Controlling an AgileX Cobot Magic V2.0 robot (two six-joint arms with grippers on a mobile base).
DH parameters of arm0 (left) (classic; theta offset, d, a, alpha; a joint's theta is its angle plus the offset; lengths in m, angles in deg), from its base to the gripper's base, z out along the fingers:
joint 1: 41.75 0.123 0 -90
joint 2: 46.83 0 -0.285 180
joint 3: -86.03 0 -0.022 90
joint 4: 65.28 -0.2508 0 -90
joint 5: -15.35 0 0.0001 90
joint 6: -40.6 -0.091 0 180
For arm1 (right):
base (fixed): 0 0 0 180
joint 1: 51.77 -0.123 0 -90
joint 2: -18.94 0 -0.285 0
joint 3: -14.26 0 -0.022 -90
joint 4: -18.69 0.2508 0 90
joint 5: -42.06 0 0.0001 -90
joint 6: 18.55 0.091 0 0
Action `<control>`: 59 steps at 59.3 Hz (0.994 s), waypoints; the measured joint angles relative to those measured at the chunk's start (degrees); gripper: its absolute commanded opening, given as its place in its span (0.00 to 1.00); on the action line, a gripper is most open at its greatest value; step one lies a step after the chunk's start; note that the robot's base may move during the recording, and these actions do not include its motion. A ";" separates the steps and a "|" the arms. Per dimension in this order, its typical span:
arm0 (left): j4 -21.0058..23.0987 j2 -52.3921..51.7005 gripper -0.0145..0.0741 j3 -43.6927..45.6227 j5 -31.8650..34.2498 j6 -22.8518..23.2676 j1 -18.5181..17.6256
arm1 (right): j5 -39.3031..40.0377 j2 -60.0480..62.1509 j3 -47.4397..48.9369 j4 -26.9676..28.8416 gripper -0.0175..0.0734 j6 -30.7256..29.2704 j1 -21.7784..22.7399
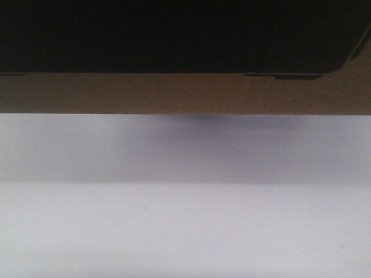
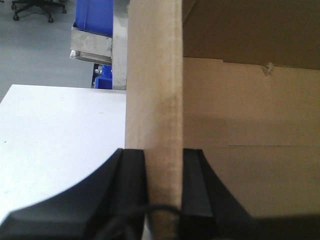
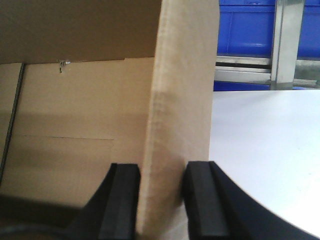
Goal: Grab box from left shelf to table start
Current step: 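Lower the box with both grippers onto the white table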
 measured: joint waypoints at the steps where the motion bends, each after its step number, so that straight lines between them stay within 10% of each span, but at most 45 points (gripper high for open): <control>1: 0.00 0.00 0.07 0.00 0.00 0.00 0.00 | 0.00 0.00 0.00 0.00 0.25 0.00 0.00; 59: 0.00 0.00 0.07 0.00 0.72 0.00 0.00 | 0.00 0.00 0.00 0.00 0.25 0.00 0.00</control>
